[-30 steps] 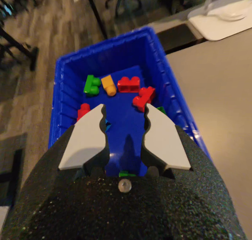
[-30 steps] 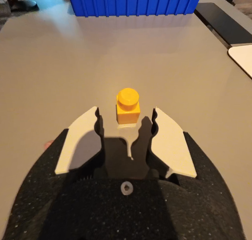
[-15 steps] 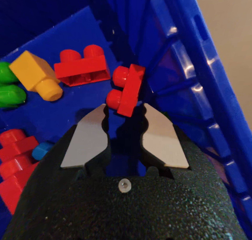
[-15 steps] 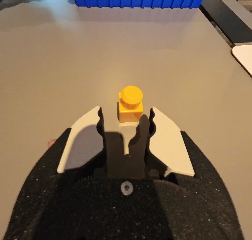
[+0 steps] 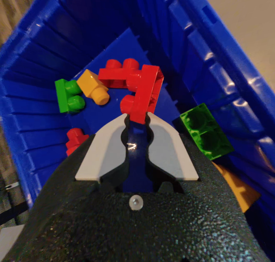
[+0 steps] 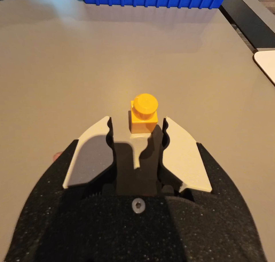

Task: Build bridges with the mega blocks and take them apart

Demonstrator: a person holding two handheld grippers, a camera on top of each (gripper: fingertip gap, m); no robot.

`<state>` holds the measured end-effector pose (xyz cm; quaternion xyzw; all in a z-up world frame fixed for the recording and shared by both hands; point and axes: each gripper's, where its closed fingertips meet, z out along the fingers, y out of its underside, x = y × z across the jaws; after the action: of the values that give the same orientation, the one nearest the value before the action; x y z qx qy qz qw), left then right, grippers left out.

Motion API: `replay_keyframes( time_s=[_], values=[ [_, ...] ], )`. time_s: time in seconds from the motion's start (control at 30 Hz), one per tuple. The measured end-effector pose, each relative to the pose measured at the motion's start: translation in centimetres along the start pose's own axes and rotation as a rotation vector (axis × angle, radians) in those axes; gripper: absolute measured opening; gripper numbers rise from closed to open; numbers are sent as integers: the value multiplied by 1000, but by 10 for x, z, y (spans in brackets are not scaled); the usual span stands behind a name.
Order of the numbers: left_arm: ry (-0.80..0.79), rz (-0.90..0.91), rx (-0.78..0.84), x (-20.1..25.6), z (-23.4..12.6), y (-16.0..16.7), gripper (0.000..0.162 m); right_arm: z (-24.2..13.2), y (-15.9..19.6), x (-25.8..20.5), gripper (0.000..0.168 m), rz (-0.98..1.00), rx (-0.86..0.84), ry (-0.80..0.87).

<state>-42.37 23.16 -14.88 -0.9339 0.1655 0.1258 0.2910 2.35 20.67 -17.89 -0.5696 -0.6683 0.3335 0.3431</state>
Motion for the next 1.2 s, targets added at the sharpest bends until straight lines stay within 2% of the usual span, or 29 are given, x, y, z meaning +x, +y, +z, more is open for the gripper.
replay_keyframes(
  time_s=[0.1,0.23,0.37,0.47,0.6,0.77,0.87,1.1,1.2],
  values=[
    [-80,62,68,0,-27,-9,19,-1,-1,0,65,3,5,-5],
    [-219,200,228,18,-77,-42,20,-2,-2,1,66,29,21,-17],
    [-337,378,426,74,-125,-90,19,-6,-6,4,68,92,59,-38],
    [-365,489,568,136,-140,-119,19,-10,-10,7,68,159,100,-46],
    [-409,686,650,221,-120,-134,19,-16,-12,12,68,252,130,-49],
    [-382,928,575,299,-58,-118,19,-18,-8,13,66,248,114,-22],
    [-334,946,554,318,-46,-112,19,-17,-6,13,65,247,106,-22],
    [-247,1014,470,325,-34,-95,21,-17,-6,14,63,260,108,-30],
    [-195,1014,459,329,-34,-89,31,-16,-5,13,62,254,101,-29]
  ],
)
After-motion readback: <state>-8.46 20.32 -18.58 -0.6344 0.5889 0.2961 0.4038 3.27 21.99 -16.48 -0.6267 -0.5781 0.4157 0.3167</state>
